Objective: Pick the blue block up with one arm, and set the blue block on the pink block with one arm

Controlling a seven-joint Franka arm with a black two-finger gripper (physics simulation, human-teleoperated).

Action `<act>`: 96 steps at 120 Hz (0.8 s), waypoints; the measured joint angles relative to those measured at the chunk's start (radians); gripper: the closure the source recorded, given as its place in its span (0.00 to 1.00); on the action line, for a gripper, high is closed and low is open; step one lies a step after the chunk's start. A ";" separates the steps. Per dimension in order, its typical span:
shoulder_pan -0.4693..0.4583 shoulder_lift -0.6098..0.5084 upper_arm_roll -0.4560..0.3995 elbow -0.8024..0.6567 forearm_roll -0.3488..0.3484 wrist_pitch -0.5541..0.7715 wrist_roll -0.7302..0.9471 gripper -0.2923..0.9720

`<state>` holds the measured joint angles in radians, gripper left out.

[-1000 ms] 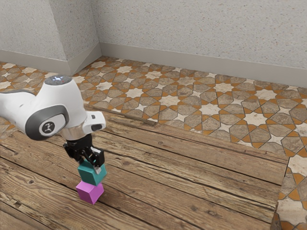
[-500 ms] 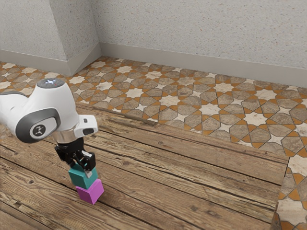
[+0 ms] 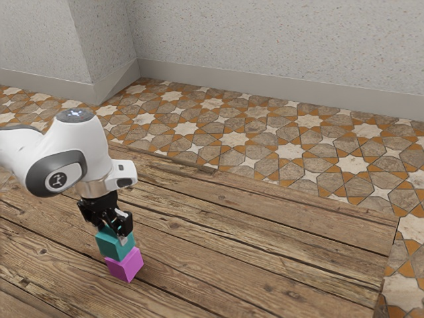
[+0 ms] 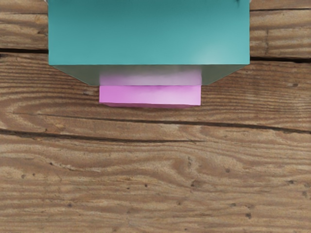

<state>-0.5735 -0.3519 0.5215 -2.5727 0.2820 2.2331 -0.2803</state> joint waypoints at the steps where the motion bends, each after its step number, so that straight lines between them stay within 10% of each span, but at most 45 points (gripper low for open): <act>1: 0.000 0.000 0.000 0.000 0.000 0.000 0.000 0.53; 74: 0.000 0.016 0.000 0.010 0.009 0.006 0.002 0.54; 96: 0.000 0.015 0.000 0.009 -0.001 0.006 0.010 0.39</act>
<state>-0.5736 -0.3369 0.5216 -2.5633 0.2811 2.2396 -0.2703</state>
